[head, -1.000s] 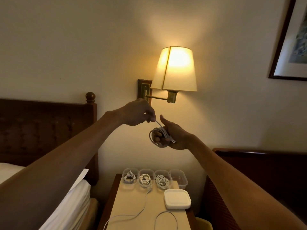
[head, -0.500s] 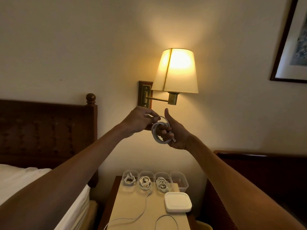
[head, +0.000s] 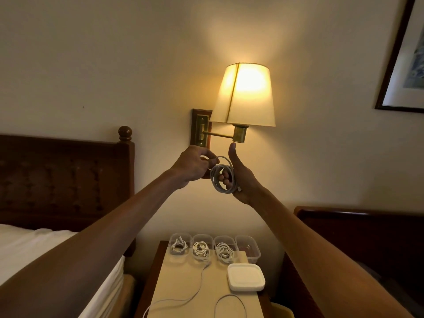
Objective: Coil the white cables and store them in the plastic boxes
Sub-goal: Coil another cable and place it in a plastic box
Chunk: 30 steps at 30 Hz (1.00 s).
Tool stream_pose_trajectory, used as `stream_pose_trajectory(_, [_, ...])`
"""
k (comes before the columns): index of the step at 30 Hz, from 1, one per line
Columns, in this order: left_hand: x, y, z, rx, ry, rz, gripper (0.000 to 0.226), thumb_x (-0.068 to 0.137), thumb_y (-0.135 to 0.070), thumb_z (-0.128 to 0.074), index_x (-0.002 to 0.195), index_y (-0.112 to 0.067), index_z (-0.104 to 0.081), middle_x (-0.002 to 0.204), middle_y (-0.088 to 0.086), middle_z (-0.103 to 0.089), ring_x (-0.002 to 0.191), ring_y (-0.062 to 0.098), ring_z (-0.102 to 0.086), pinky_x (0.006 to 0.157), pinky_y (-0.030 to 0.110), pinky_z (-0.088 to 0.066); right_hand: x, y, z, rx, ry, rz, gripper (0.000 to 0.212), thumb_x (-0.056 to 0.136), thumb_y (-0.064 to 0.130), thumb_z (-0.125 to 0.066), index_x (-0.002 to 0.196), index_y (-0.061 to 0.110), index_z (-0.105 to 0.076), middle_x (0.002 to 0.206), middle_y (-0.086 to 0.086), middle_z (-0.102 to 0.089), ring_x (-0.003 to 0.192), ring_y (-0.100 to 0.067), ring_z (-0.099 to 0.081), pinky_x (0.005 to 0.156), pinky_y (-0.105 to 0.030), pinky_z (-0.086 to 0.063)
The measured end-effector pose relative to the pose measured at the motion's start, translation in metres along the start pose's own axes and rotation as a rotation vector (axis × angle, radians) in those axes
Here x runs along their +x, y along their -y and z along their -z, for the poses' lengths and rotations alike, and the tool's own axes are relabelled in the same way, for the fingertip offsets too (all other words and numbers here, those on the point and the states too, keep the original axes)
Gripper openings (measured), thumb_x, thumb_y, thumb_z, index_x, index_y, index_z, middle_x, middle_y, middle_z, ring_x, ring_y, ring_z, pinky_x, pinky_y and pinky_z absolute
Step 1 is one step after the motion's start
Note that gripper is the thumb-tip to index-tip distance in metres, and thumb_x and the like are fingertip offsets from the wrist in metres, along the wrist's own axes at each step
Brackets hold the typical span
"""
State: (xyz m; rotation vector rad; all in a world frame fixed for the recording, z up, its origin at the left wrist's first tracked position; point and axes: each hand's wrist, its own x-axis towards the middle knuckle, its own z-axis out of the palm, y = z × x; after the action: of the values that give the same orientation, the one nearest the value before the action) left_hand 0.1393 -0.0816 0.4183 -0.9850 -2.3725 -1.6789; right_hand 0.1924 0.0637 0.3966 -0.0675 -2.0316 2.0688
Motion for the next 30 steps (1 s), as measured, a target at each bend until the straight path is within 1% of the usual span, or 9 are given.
stream_pose_trajectory(3, [-0.002,0.001,-0.002,0.032,-0.024,-0.027,0.017,0.095,-0.012,-0.062,0.112,-0.008,-0.064,0.106,0.012,-0.069,0.088,0.021,-0.07,0.075,0.027,-0.06,0.002,0.0,0.003,0.018,-0.101,0.064,0.065,0.087,0.066,-0.046,0.064,0.006,-0.053,0.058,-0.008,-0.055,0.04,-0.012,-0.049,0.05,-0.02,-0.046])
stream_pose_trajectory(7, [-0.002,-0.001,-0.003,0.009,-0.017,-0.01,0.017,0.094,-0.01,-0.064,0.111,-0.009,-0.065,0.103,0.013,-0.07,0.085,0.022,-0.072,0.074,0.03,-0.061,0.003,-0.002,-0.002,0.068,-0.173,0.105,0.056,0.087,0.058,-0.056,0.066,0.006,-0.057,0.051,-0.003,-0.052,0.04,-0.011,-0.046,0.049,-0.02,-0.043])
stream_pose_trajectory(10, [-0.001,-0.004,-0.001,-0.135,0.018,0.125,0.014,0.093,-0.011,-0.065,0.106,-0.01,-0.068,0.102,0.013,-0.071,0.089,0.023,-0.071,0.069,0.03,-0.059,0.006,-0.003,-0.005,0.028,-0.287,0.156,0.056,0.085,0.059,-0.059,0.069,0.005,-0.058,0.056,-0.005,-0.053,0.045,-0.011,-0.048,0.052,-0.022,-0.043])
stream_pose_trajectory(16, [-0.006,-0.006,-0.004,-0.257,0.078,0.326,0.013,0.095,-0.011,-0.059,0.103,-0.011,-0.07,0.105,0.012,-0.069,0.098,0.025,-0.063,0.074,0.035,-0.05,0.007,-0.009,-0.008,0.001,-0.398,0.231,0.053,0.085,0.056,-0.061,0.066,0.006,-0.06,0.058,-0.004,-0.057,0.051,-0.011,-0.054,0.058,-0.021,-0.046])
stream_pose_trajectory(18, [-0.008,-0.005,-0.004,-0.328,0.1,0.373,0.015,0.095,-0.017,-0.06,0.107,-0.011,-0.067,0.11,0.013,-0.067,0.099,0.025,-0.061,0.075,0.036,-0.049,0.008,-0.011,-0.006,-0.029,-0.41,0.246,0.055,0.084,0.057,-0.061,0.065,0.006,-0.06,0.058,-0.005,-0.058,0.053,-0.012,-0.055,0.062,-0.024,-0.047])
stream_pose_trajectory(21, [-0.008,-0.003,-0.003,-0.366,0.182,0.362,0.036,0.09,-0.035,-0.068,0.118,-0.014,-0.059,0.115,0.013,-0.063,0.105,0.027,-0.057,0.079,0.037,-0.048,0.01,-0.015,-0.003,-0.061,-0.412,0.254,0.056,0.085,0.057,-0.061,0.062,0.006,-0.059,0.056,-0.005,-0.057,0.05,-0.011,-0.054,0.063,-0.025,-0.048])
stream_pose_trajectory(22, [-0.008,-0.002,-0.003,-0.319,0.213,0.328,0.039,0.087,-0.034,-0.072,0.118,-0.015,-0.057,0.115,0.012,-0.062,0.107,0.027,-0.055,0.08,0.037,-0.047,0.01,-0.015,-0.002,-0.074,-0.41,0.254,0.056,0.086,0.057,-0.061,0.061,0.007,-0.059,0.055,-0.004,-0.057,0.048,-0.01,-0.054,0.062,-0.024,-0.047])
stream_pose_trajectory(25, [-0.008,0.0,-0.004,-0.179,0.238,0.277,0.05,0.08,-0.016,-0.078,0.122,-0.016,-0.05,0.117,0.013,-0.06,0.105,0.026,-0.056,0.077,0.036,-0.049,0.011,-0.015,-0.002,-0.111,-0.39,0.234,0.058,0.087,0.057,-0.059,0.06,0.006,-0.058,0.056,-0.005,-0.058,0.046,-0.01,-0.055,0.06,-0.024,-0.046])
stream_pose_trajectory(30, [-0.009,0.004,-0.001,-0.156,0.281,0.278,0.056,0.082,0.002,-0.074,0.128,-0.017,-0.047,0.108,0.02,-0.069,0.091,0.03,-0.071,0.079,0.039,-0.061,0.013,-0.023,0.001,-0.113,-0.406,0.17,0.058,0.085,0.059,-0.059,0.067,0.004,-0.063,0.064,-0.007,-0.064,0.053,-0.014,-0.059,0.058,-0.024,-0.048])
